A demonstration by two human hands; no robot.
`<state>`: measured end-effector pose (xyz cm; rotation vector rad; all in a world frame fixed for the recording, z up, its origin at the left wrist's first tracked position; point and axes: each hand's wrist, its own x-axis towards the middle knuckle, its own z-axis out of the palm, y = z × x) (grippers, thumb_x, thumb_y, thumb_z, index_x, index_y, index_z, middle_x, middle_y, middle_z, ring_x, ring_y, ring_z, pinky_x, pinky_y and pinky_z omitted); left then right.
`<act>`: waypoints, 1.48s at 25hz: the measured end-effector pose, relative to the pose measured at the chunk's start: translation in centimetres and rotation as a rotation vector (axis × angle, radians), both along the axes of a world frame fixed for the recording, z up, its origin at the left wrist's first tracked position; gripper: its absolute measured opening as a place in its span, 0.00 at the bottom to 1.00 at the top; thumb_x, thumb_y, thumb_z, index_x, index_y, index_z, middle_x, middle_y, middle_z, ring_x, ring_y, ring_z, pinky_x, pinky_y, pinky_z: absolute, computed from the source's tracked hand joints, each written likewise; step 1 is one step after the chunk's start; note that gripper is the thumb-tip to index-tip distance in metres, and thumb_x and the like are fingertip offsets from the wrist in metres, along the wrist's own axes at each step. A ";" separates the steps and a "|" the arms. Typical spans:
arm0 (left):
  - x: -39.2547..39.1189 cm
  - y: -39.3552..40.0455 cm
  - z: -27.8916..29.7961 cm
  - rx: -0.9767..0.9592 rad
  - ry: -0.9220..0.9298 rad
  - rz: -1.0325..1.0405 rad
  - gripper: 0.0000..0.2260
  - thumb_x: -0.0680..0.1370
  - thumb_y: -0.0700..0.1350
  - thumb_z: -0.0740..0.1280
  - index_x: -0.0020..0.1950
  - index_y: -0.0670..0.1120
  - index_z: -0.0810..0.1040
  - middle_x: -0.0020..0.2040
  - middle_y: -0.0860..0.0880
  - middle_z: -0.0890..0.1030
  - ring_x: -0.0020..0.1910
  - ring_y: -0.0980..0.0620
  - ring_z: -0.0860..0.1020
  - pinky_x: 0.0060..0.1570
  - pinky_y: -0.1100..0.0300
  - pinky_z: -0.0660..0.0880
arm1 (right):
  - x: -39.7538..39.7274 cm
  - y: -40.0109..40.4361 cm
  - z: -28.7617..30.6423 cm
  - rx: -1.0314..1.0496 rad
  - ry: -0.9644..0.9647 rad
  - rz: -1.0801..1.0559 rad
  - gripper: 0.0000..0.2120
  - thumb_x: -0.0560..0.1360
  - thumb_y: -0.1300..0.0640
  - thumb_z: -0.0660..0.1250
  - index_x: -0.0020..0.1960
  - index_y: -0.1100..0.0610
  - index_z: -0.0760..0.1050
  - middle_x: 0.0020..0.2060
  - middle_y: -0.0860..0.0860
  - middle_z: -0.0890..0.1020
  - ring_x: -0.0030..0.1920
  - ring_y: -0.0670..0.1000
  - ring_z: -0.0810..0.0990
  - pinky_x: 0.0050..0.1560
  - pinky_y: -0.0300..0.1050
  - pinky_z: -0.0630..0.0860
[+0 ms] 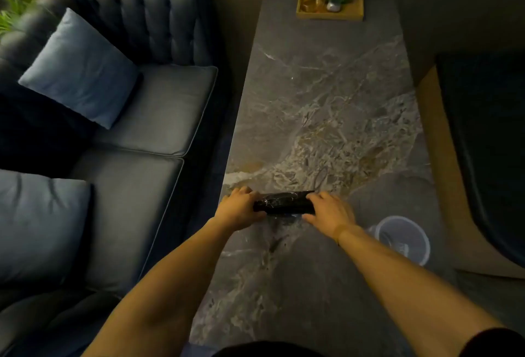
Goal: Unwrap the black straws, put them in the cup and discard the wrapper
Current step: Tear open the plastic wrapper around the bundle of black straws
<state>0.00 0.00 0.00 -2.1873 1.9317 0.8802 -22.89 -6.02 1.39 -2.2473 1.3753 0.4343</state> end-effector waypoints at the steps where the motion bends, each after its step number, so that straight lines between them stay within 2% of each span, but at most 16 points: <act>1: 0.4 -0.8 -0.5 0.019 -0.005 -0.013 0.23 0.73 0.59 0.68 0.66 0.52 0.73 0.64 0.46 0.74 0.63 0.43 0.72 0.58 0.46 0.73 | 0.3 -0.9 -0.3 -0.002 0.018 -0.008 0.26 0.76 0.42 0.63 0.69 0.52 0.66 0.63 0.56 0.74 0.61 0.59 0.74 0.57 0.54 0.75; 4: 0.9 -2.3 -2.0 0.094 -0.010 -0.007 0.28 0.73 0.59 0.69 0.71 0.53 0.68 0.67 0.45 0.71 0.67 0.41 0.68 0.63 0.42 0.70 | 0.6 -2.9 -1.5 0.062 0.089 -0.052 0.30 0.74 0.41 0.65 0.71 0.52 0.62 0.65 0.57 0.72 0.62 0.60 0.74 0.58 0.55 0.75; 8: 1.4 -3.3 -4.1 0.167 0.019 -0.032 0.29 0.72 0.58 0.70 0.70 0.54 0.68 0.65 0.45 0.71 0.65 0.41 0.70 0.61 0.42 0.71 | 1.2 -4.2 -3.7 0.211 0.122 -0.106 0.40 0.72 0.41 0.68 0.76 0.52 0.54 0.70 0.58 0.68 0.65 0.61 0.73 0.61 0.56 0.74; 12: 1.8 -3.4 -5.2 0.159 0.057 -0.035 0.29 0.70 0.58 0.72 0.69 0.54 0.70 0.63 0.45 0.71 0.63 0.42 0.69 0.58 0.44 0.73 | 1.6 -4.7 -5.2 0.264 0.041 -0.208 0.36 0.68 0.45 0.74 0.71 0.53 0.63 0.67 0.57 0.69 0.62 0.62 0.74 0.61 0.56 0.74; 16: 1.7 -3.1 -5.9 0.161 0.035 -0.040 0.31 0.68 0.59 0.73 0.68 0.56 0.70 0.61 0.46 0.71 0.62 0.43 0.69 0.58 0.44 0.72 | 1.4 -4.5 -5.7 0.290 -0.030 -0.269 0.38 0.66 0.49 0.77 0.70 0.55 0.64 0.67 0.57 0.68 0.63 0.61 0.74 0.60 0.53 0.73; 19: 1.4 -2.5 -6.0 0.158 0.027 -0.072 0.29 0.67 0.60 0.73 0.66 0.57 0.71 0.58 0.46 0.70 0.60 0.43 0.69 0.56 0.44 0.72 | 1.0 -3.9 -5.7 0.293 -0.072 -0.274 0.32 0.65 0.50 0.78 0.64 0.55 0.69 0.64 0.57 0.69 0.59 0.61 0.75 0.56 0.51 0.74; 22: 1.0 -1.4 -5.8 0.136 0.027 -0.092 0.25 0.68 0.60 0.72 0.62 0.54 0.74 0.56 0.45 0.70 0.57 0.42 0.71 0.52 0.46 0.73 | 0.7 -2.8 -5.2 0.243 -0.164 -0.282 0.24 0.65 0.53 0.77 0.57 0.55 0.72 0.57 0.56 0.77 0.54 0.59 0.77 0.47 0.47 0.72; 26: 0.3 0.5 -4.2 0.079 0.056 -0.091 0.20 0.72 0.59 0.68 0.58 0.51 0.70 0.54 0.45 0.79 0.49 0.41 0.78 0.39 0.51 0.73 | 0.7 -1.6 -3.2 0.130 -0.295 -0.266 0.18 0.66 0.58 0.75 0.54 0.54 0.74 0.50 0.56 0.82 0.50 0.59 0.80 0.39 0.44 0.68; 28: -0.1 1.7 -2.7 0.030 0.035 -0.122 0.18 0.73 0.60 0.66 0.56 0.52 0.67 0.48 0.45 0.82 0.42 0.41 0.80 0.34 0.53 0.71 | 0.6 -1.3 -1.7 0.078 -0.389 -0.251 0.16 0.67 0.62 0.73 0.52 0.54 0.75 0.49 0.55 0.81 0.49 0.58 0.80 0.40 0.44 0.70; 30: -0.5 3.3 -1.3 -0.080 0.021 -0.133 0.17 0.74 0.60 0.64 0.57 0.54 0.65 0.45 0.46 0.83 0.39 0.42 0.81 0.34 0.53 0.74 | 0.4 -0.9 -0.4 0.058 -0.489 -0.275 0.16 0.66 0.64 0.73 0.51 0.54 0.76 0.50 0.53 0.79 0.49 0.55 0.78 0.44 0.45 0.73; 33: -1.4 5.9 0.9 -0.288 0.001 -0.124 0.18 0.75 0.59 0.62 0.63 0.57 0.65 0.48 0.50 0.84 0.40 0.44 0.82 0.34 0.53 0.76 | -0.4 0.4 1.5 0.080 -0.621 -0.343 0.17 0.65 0.66 0.73 0.51 0.52 0.77 0.50 0.51 0.76 0.49 0.53 0.77 0.47 0.44 0.74; 35: -2.1 7.4 2.0 -0.425 -0.038 -0.120 0.19 0.75 0.56 0.65 0.64 0.57 0.66 0.46 0.52 0.83 0.38 0.47 0.82 0.29 0.56 0.73 | -0.9 1.6 2.3 0.168 -0.715 -0.347 0.15 0.67 0.63 0.72 0.49 0.48 0.76 0.52 0.51 0.75 0.50 0.52 0.77 0.49 0.44 0.75; 37: -2.9 8.6 2.8 -0.553 -0.068 -0.119 0.21 0.70 0.51 0.73 0.60 0.56 0.69 0.39 0.52 0.82 0.32 0.48 0.80 0.24 0.58 0.73 | -0.7 3.0 3.1 0.292 -0.898 -0.510 0.05 0.73 0.55 0.70 0.46 0.47 0.77 0.54 0.53 0.76 0.53 0.52 0.78 0.53 0.48 0.77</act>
